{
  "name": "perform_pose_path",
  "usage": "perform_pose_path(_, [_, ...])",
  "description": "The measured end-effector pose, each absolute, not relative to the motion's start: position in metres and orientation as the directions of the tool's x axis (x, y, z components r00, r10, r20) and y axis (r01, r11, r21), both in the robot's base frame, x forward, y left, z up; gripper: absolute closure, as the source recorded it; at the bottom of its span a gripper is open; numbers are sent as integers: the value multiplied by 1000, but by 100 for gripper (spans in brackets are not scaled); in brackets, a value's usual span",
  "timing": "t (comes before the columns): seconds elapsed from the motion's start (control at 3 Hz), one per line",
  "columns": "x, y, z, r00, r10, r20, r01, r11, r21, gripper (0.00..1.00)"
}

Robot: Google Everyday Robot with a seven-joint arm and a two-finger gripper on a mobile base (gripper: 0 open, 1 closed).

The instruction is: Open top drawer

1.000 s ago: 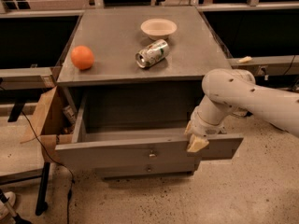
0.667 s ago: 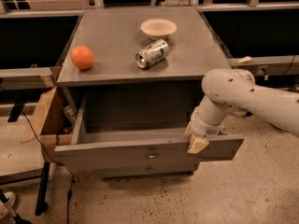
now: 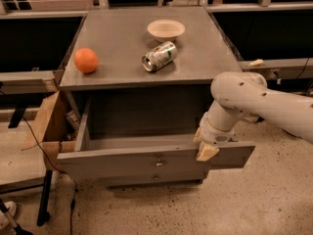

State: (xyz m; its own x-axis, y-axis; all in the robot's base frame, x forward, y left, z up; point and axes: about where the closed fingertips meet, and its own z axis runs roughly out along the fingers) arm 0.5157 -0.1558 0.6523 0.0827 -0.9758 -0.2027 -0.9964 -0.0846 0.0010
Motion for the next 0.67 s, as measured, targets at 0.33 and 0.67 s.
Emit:
perform_pose_path(0.33, [514,-156,653,87,-975,-207,-996,-89,2,59])
perform_pose_path(0.67, [514,-156,653,87,-975,-207,-996,-89,2,36])
